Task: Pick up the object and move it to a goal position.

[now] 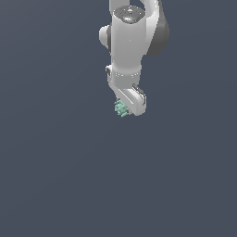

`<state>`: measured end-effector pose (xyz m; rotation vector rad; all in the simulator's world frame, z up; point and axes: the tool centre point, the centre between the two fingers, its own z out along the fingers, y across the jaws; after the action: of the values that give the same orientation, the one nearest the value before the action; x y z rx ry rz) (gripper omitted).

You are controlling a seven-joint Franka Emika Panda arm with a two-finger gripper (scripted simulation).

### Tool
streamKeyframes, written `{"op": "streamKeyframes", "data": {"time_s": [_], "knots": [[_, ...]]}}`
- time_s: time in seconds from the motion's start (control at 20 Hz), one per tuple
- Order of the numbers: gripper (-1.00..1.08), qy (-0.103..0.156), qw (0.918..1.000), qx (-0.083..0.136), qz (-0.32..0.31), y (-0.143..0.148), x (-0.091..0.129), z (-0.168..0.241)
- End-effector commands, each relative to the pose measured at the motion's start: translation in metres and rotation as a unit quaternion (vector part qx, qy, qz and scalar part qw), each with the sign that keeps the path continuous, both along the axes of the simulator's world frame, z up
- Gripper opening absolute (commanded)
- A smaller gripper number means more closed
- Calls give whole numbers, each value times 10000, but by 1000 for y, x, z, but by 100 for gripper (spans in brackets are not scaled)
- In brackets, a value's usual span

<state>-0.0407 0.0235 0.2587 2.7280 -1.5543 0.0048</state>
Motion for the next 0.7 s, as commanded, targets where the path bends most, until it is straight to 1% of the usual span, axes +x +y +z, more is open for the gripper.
{"op": "streamKeyframes", "data": {"time_s": [0.0, 0.3, 0.65], "knots": [[-100, 4, 10000, -2, -1, 4, 6, 25], [-100, 4, 10000, -2, -1, 15, 22, 81], [-100, 7, 10000, 4, 4, 26, 38, 135]]}}
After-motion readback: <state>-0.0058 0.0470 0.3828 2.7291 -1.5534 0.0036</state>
